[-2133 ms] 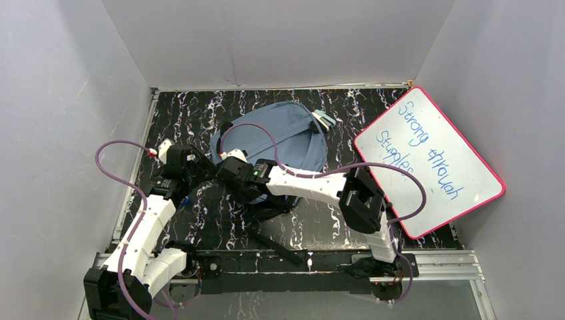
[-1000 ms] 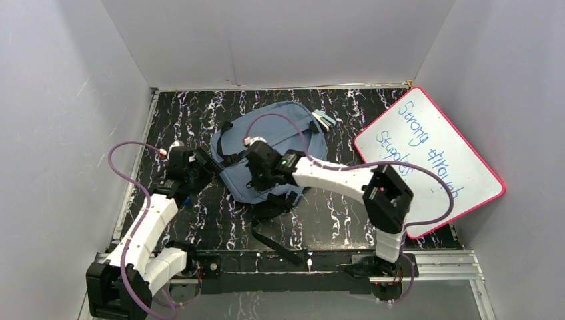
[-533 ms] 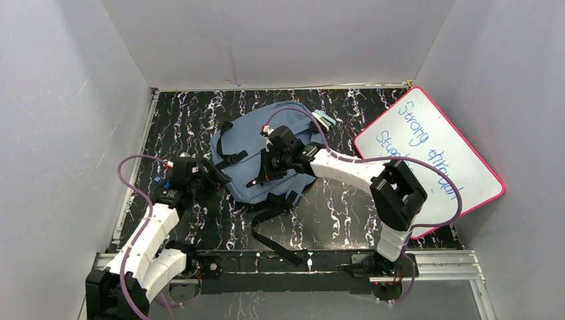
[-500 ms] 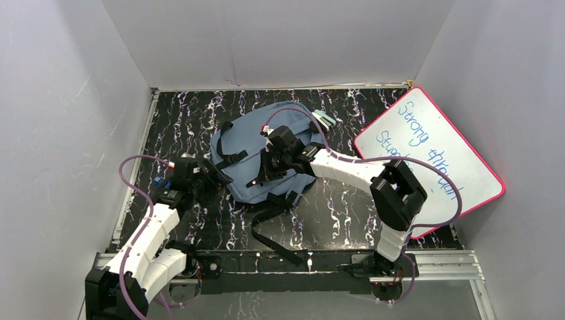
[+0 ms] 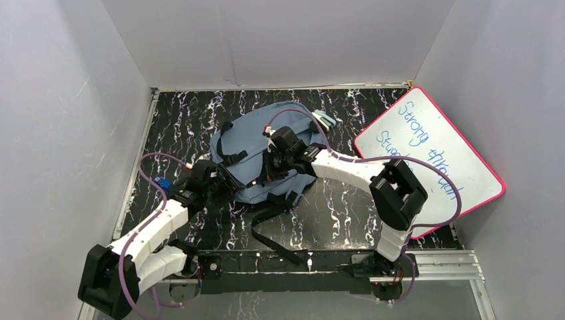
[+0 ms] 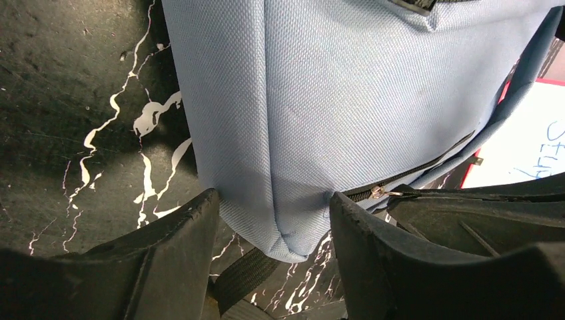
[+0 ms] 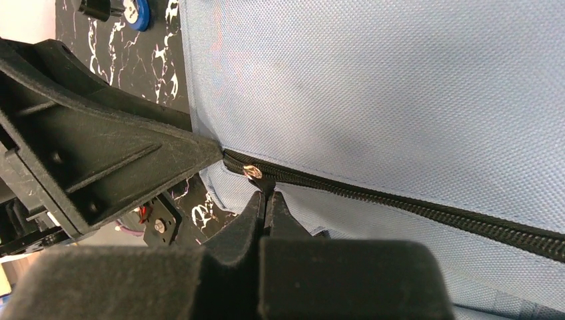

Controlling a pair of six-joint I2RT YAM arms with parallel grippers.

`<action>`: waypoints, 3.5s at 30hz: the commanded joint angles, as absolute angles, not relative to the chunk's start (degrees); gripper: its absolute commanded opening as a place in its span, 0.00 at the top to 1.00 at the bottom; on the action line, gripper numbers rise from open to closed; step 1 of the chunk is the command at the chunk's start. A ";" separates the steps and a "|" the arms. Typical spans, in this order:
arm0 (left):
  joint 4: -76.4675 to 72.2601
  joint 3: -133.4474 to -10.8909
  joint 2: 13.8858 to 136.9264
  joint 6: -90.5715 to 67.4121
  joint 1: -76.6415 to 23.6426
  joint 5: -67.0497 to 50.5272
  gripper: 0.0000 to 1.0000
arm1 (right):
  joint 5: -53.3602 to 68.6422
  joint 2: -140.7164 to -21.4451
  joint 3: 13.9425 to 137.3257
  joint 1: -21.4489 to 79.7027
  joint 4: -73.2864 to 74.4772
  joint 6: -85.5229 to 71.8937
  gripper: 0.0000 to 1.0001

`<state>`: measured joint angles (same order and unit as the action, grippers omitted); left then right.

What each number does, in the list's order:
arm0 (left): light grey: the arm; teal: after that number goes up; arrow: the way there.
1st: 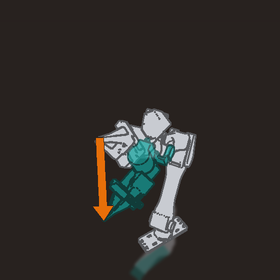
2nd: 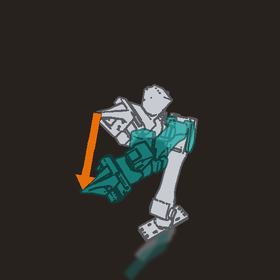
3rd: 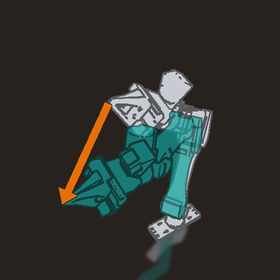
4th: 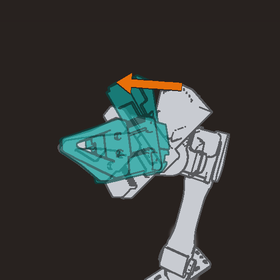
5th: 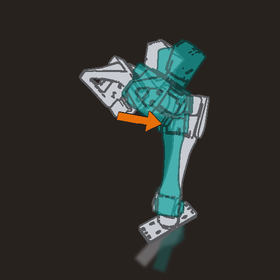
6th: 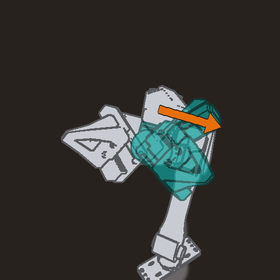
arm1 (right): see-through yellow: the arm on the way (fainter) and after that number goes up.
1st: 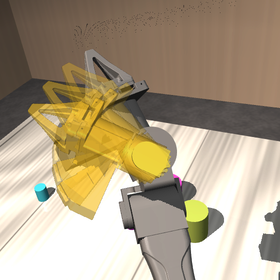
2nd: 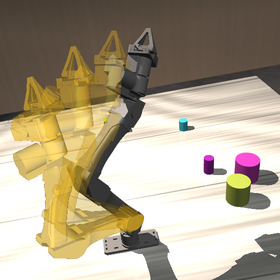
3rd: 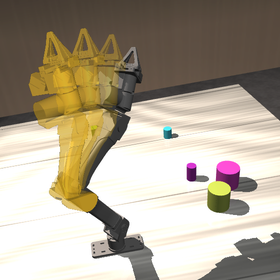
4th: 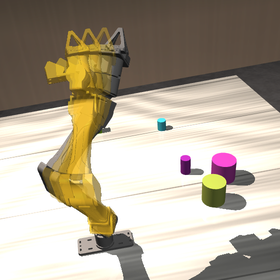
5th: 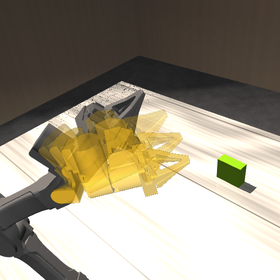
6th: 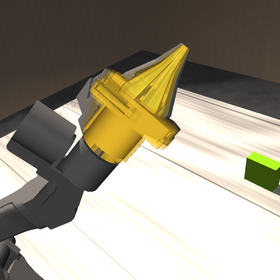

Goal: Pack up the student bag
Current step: Zip the student bag at the center of the board, then adjust the student bag at the center of the board.

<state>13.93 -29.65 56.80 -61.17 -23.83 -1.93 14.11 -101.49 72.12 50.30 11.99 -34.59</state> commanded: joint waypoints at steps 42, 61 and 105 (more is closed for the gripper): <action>13.62 -31.99 57.73 -56.06 -24.00 12.29 1.00 | -20.63 -102.20 82.54 44.45 30.30 -18.78 1.00; 22.55 -42.38 60.10 -40.73 -15.75 15.82 1.00 | -13.78 -90.76 76.44 40.62 22.96 -20.25 0.48; 10.51 -78.56 100.83 -8.71 -44.32 4.37 0.28 | -6.30 -70.89 52.16 22.50 18.28 -31.49 0.27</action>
